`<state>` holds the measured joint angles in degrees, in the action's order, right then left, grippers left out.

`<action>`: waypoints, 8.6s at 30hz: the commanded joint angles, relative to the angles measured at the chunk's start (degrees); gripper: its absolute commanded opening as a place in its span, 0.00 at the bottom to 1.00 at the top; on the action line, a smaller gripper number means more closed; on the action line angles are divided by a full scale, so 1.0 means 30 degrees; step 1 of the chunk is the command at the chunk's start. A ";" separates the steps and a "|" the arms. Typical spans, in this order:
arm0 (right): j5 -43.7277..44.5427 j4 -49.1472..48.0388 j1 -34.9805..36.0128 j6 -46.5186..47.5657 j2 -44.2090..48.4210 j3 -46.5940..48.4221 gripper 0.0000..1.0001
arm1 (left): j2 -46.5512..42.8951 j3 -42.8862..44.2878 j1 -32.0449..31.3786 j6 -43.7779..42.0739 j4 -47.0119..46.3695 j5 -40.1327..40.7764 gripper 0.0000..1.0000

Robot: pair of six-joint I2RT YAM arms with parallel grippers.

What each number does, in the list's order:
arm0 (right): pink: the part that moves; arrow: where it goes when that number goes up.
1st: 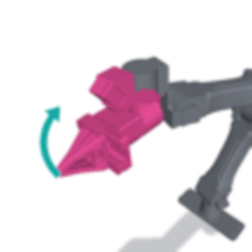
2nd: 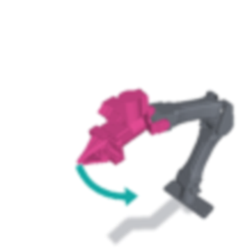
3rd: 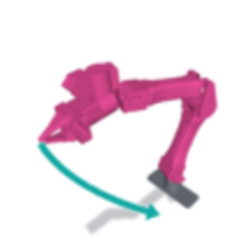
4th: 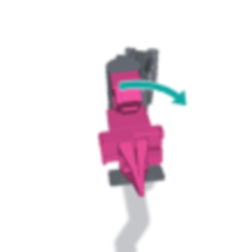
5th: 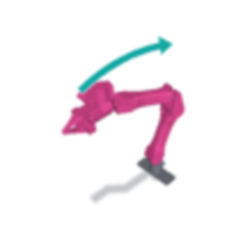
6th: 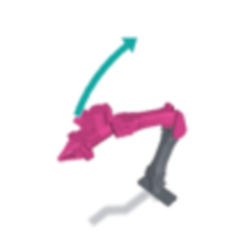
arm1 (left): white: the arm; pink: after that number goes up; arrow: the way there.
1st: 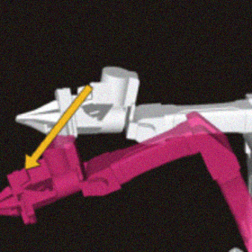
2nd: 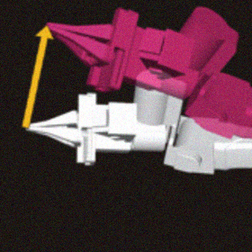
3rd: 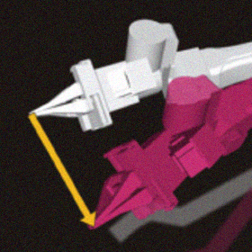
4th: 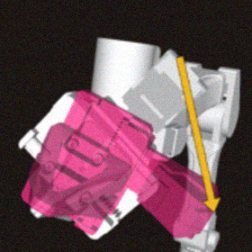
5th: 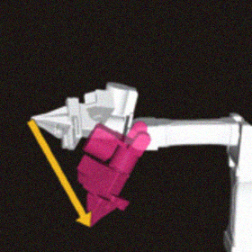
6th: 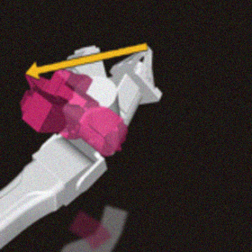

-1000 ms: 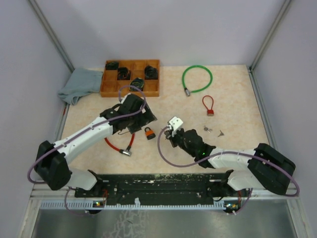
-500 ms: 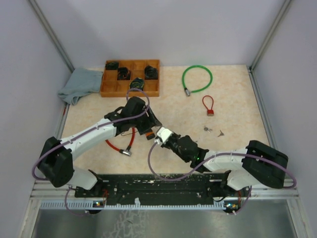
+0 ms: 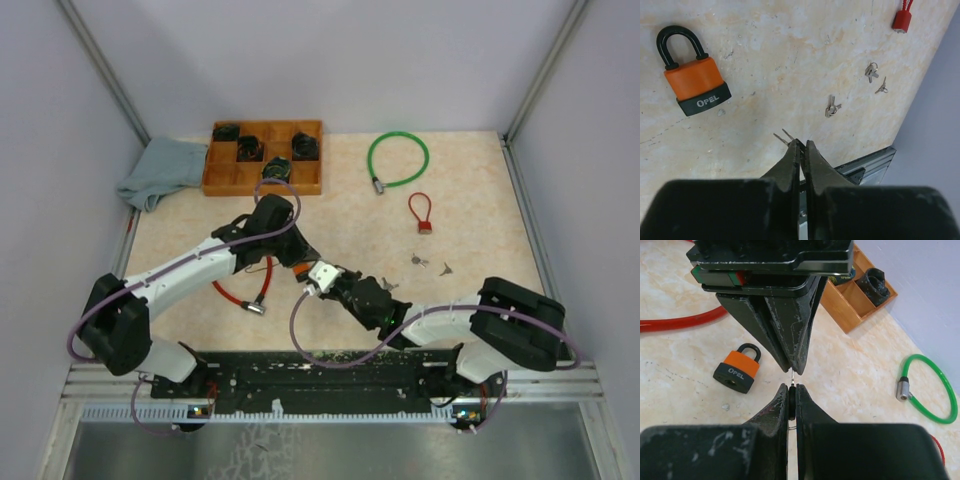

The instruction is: Unlock with the key

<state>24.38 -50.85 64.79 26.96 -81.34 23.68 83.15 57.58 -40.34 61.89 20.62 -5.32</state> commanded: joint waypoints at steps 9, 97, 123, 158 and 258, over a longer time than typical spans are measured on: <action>0.0284 -0.0391 0.0550 -0.0968 0.0107 0.0860 0.25 | -0.0670 -0.0717 0.0408 -0.0235 -0.0798 0.0416 0.00; -2.4665 -1.6033 -1.1609 -2.7277 -0.0073 0.0210 0.16 | -0.7108 -1.0461 0.0683 -0.7599 -2.4865 -0.8334 0.00; -1.9457 -0.3679 -1.1612 -2.1380 0.3267 -0.2089 0.00 | -0.4410 -0.4666 0.0581 -0.8124 -0.4405 0.2130 0.79; -1.4673 0.2012 -1.1612 -1.8098 0.8138 -0.3810 0.00 | 0.9531 0.6937 -0.1252 -0.3815 0.7832 0.7597 0.66; -1.2092 -0.2689 -0.5928 -2.3828 -0.0730 0.0079 0.00 | -0.1727 -0.2172 0.0743 0.0071 -0.3020 0.0974 0.00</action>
<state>-10.46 -50.72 46.70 -40.80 -83.09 22.22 79.26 52.01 -37.80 60.60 16.56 1.80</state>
